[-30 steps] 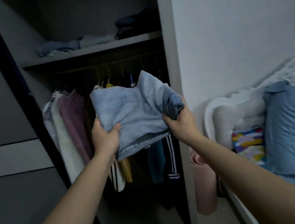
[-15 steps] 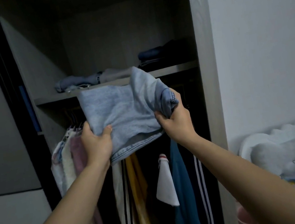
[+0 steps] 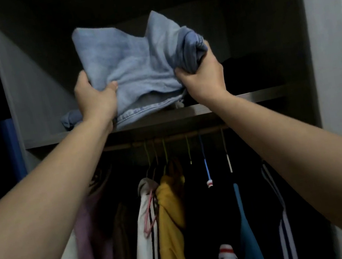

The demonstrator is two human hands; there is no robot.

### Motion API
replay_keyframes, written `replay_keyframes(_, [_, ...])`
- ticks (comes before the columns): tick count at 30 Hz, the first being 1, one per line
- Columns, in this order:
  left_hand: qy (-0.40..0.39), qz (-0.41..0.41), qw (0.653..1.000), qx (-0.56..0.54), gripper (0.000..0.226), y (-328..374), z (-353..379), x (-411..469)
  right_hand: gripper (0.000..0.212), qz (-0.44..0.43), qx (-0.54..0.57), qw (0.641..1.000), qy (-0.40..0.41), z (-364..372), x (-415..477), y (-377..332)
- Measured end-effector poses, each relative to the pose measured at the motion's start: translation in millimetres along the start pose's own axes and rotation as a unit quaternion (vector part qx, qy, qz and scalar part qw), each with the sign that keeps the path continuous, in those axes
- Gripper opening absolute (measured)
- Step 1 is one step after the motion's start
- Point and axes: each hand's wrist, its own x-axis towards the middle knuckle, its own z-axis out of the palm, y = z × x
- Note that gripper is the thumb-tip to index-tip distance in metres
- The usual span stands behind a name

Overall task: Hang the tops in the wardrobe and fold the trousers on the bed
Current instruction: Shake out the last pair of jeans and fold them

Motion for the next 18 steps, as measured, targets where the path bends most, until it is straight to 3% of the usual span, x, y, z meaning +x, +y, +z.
replay_keyframes(11, [-0.046, -0.038, 0.996, -0.069, 0.03, -122, 61, 173, 0.061, 0.024, -0.076, 0.996, 0.034, 142, 112, 39])
replay_keyframes(14, [-0.08, -0.069, 0.993, -0.053, 0.053, -142, 90, 228, 0.071, 0.116, -0.035, 0.992, 0.028, 177, 159, 58])
replay_keyframes(16, [-0.145, -0.121, 0.982, 0.016, 0.073, -160, 106, 248, 0.082, 0.216, 0.001, 0.976, 0.024, 190, 185, 87])
replay_keyframes(18, [-0.258, -0.174, 0.942, 0.129, 0.067, -189, 121, 252, 0.063, 0.316, 0.0, 0.949, -0.016, 195, 185, 107])
